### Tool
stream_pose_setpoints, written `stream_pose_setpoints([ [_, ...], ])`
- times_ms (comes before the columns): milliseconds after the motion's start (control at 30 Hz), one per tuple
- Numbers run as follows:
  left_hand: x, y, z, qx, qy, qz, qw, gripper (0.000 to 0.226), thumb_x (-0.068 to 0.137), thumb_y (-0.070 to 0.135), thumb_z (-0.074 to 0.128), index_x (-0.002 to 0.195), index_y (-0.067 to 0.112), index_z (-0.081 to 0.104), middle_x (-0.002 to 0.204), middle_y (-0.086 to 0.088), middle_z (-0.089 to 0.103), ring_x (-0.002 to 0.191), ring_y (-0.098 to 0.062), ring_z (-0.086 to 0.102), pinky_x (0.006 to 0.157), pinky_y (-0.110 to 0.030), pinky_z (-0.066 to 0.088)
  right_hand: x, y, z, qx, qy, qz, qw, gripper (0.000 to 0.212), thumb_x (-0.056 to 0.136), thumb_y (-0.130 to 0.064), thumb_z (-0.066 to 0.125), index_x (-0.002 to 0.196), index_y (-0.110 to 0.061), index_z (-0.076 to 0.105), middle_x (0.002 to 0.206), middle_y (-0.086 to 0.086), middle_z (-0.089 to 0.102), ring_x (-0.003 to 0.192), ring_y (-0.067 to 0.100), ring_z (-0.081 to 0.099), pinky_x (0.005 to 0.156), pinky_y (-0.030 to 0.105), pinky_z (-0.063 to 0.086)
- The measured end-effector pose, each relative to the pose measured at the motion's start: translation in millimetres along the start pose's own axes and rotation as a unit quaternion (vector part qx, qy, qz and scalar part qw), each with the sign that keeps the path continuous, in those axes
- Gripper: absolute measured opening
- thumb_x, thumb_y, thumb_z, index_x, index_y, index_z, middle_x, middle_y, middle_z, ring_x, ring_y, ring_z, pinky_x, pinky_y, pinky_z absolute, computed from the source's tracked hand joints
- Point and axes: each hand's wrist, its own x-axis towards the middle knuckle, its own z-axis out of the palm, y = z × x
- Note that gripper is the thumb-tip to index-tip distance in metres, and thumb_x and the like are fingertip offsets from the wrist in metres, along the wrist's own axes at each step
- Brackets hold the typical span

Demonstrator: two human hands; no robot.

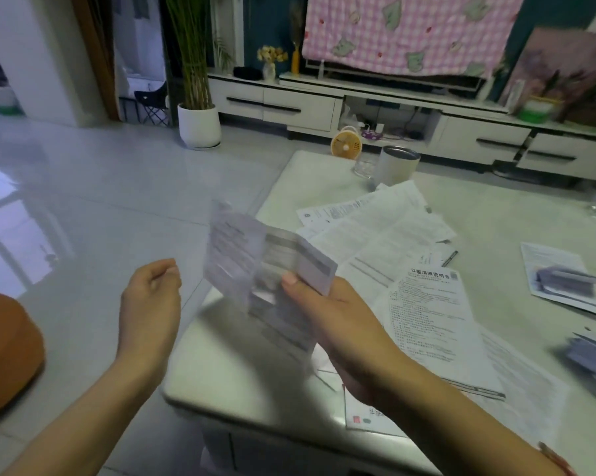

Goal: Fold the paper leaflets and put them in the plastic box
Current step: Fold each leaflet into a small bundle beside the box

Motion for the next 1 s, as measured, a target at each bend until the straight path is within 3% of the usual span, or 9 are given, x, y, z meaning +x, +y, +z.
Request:
stream_pose_setpoints([
  [133,-14,13,6,-0.046,-0.035,0.022,0.998,0.029,0.100,0.018,0.034,0.087,0.012,0.059,0.093,-0.006,0.062,0.099,-0.026,0.056,0.089,-0.041,0.044,-3,-36,7,0.164,-0.055,0.050,0.984,0.026,0.095,-0.020,0.050,0.117,-0.015,0.062,0.112,0.006,0.069,0.100,0.020,0.065,0.087,0.030,0.053],
  [233,-16,17,5,-0.072,-0.008,-0.003,0.997,0.047,0.101,0.040,0.026,0.133,0.011,0.044,0.134,-0.009,0.049,0.121,-0.027,0.049,0.100,-0.041,0.040,2,-63,-4,0.258,-0.042,0.032,0.965,0.027,0.093,-0.015,0.046,0.113,-0.006,0.062,0.117,0.012,0.066,0.107,0.028,0.061,0.090,0.037,0.051],
  [367,-15,16,3,-0.068,-0.022,-0.034,0.997,0.058,0.097,0.050,0.026,0.143,0.015,0.029,0.147,-0.003,0.036,0.126,-0.023,0.044,0.103,-0.040,0.037,33,-68,-49,0.322,0.043,0.009,0.946,0.025,0.096,-0.013,0.041,0.106,-0.003,0.062,0.090,0.011,0.073,0.077,0.022,0.070,0.069,0.036,0.059],
  [433,-16,16,3,-0.069,-0.035,-0.053,0.996,0.056,0.097,0.049,0.029,0.141,0.015,0.033,0.142,-0.003,0.041,0.125,-0.024,0.045,0.101,-0.040,0.038,55,-51,-74,0.253,0.121,0.024,0.960,0.020,0.097,-0.014,0.043,0.103,-0.006,0.061,0.080,0.005,0.073,0.069,0.018,0.070,0.060,0.032,0.059],
  [600,-17,14,8,-0.040,-0.084,-0.076,0.993,0.039,0.094,0.046,0.042,0.121,0.018,0.043,0.120,-0.002,0.048,0.110,-0.021,0.047,0.095,-0.038,0.038,90,-5,-121,0.015,0.244,0.098,0.965,0.028,0.087,-0.009,0.060,0.114,-0.001,0.059,0.090,0.009,0.065,0.075,0.019,0.060,0.063,0.027,0.045],
  [700,-16,12,11,0.017,-0.089,-0.089,0.992,0.067,0.088,0.053,0.048,0.140,0.015,0.033,0.141,-0.006,0.040,0.125,-0.025,0.042,0.104,-0.041,0.034,99,10,-132,-0.077,0.259,0.127,0.954,0.042,0.082,-0.013,0.070,0.118,0.003,0.057,0.095,0.014,0.064,0.079,0.023,0.059,0.065,0.028,0.044],
  [767,-15,13,11,0.029,-0.097,-0.096,0.990,0.071,0.086,0.054,0.049,0.141,0.013,0.033,0.138,-0.007,0.044,0.122,-0.025,0.045,0.100,-0.038,0.037,100,16,-134,-0.173,0.267,0.132,0.939,0.052,0.084,-0.019,0.069,0.127,0.003,0.051,0.102,0.016,0.060,0.083,0.023,0.056,0.066,0.028,0.042],
  [900,-17,18,12,0.021,-0.140,-0.123,0.982,0.038,0.090,0.052,0.044,0.098,0.018,0.059,0.093,0.006,0.058,0.083,-0.010,0.054,0.070,-0.029,0.041,101,24,-137,-0.305,0.282,0.109,0.903,0.049,0.086,-0.018,0.065,0.129,-0.003,0.046,0.130,0.013,0.051,0.114,0.027,0.050,0.086,0.032,0.040],
  [1000,-14,18,11,0.022,-0.161,-0.131,0.978,0.041,0.091,0.057,0.035,0.099,0.023,0.056,0.103,0.004,0.058,0.095,-0.016,0.053,0.083,-0.033,0.036,103,24,-135,-0.361,0.253,0.100,0.892,0.038,0.088,-0.017,0.059,0.123,-0.006,0.051,0.124,0.012,0.055,0.111,0.027,0.053,0.086,0.032,0.041],
])
